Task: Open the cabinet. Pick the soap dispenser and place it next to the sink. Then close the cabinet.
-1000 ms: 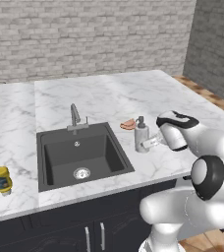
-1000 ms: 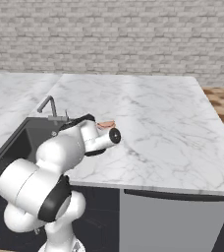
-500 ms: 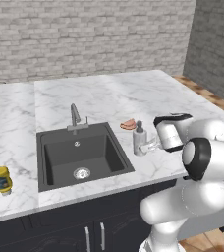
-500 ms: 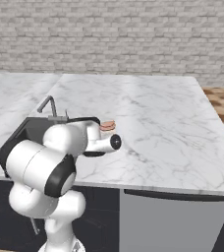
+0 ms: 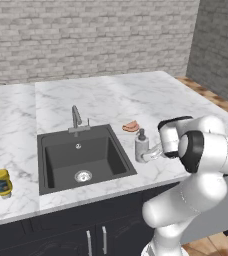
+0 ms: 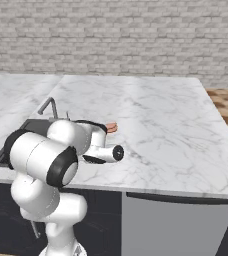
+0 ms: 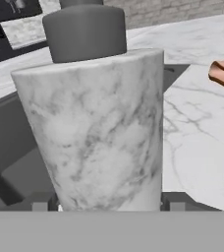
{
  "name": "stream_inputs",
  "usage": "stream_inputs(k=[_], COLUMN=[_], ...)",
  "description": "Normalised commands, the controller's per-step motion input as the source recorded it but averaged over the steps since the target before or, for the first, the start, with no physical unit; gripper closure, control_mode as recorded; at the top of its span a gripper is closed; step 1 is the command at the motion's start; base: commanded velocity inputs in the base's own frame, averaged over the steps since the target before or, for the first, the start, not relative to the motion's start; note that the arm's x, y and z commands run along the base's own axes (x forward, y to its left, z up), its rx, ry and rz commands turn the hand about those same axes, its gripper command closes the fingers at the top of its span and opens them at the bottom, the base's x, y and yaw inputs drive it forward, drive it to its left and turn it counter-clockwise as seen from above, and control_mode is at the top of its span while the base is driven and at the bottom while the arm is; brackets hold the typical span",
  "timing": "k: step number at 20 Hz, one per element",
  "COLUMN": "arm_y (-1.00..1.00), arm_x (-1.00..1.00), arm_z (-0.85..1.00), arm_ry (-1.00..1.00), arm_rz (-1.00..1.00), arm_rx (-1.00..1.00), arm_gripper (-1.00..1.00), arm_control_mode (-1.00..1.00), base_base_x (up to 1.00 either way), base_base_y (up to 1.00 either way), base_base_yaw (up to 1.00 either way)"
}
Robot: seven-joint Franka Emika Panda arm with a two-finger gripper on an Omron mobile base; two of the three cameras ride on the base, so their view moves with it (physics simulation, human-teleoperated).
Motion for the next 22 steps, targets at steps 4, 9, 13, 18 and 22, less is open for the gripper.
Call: stream_inputs(k=[4,9,13,18,22], arm_y=[0.00,0.00,0.00,0.00,0.00], arm_x=[0.10,0.03,0.00,0.00,0.00], arm_z=[-0.20,-0.08,0.00,0.00,0.00], arm_ry=[-0.03,0.00,0.00,0.00,0.00], arm_rz=[0.00,0.00,0.00,0.00,0.00], arm_rx=[0.00,0.00,0.00,0.00,0.00], arm_gripper=[1.00,1.00,1.00,-1.00,-1.00], arm_control_mode=[-1.00,-1.00,-1.00,-1.00,-1.00], base_base_x=[0.00,0.00,0.00,0.00,0.00], base_base_y=[0.00,0.00,0.00,0.00,0.00], base_base_yaw=[0.00,0.00,0.00,0.00,0.00])
